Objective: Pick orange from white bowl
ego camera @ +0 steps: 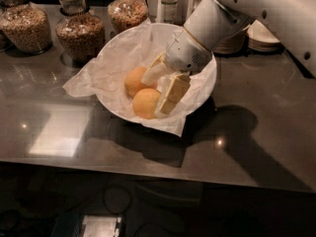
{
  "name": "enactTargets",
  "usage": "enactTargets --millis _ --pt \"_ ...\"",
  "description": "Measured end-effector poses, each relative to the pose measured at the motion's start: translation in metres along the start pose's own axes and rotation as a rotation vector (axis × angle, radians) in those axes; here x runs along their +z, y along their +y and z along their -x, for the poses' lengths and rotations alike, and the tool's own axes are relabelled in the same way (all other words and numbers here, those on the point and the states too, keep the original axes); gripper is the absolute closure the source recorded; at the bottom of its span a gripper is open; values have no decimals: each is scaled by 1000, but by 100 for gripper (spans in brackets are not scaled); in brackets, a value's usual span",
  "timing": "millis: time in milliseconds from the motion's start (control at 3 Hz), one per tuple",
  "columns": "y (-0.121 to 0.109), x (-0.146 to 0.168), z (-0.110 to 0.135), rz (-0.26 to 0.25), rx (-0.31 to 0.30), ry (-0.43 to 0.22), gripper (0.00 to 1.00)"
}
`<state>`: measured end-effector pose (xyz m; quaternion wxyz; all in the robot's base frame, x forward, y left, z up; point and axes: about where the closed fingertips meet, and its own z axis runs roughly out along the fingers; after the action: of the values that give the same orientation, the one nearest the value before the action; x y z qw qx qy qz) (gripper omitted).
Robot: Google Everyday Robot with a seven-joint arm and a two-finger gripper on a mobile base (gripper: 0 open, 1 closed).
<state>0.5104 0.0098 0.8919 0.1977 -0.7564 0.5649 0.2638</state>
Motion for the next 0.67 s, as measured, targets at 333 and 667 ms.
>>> enactTargets --millis 333,667 --pt "-2 6 -8 7 32 -20 5" --pt "-2 3 -6 6 32 -20 7"
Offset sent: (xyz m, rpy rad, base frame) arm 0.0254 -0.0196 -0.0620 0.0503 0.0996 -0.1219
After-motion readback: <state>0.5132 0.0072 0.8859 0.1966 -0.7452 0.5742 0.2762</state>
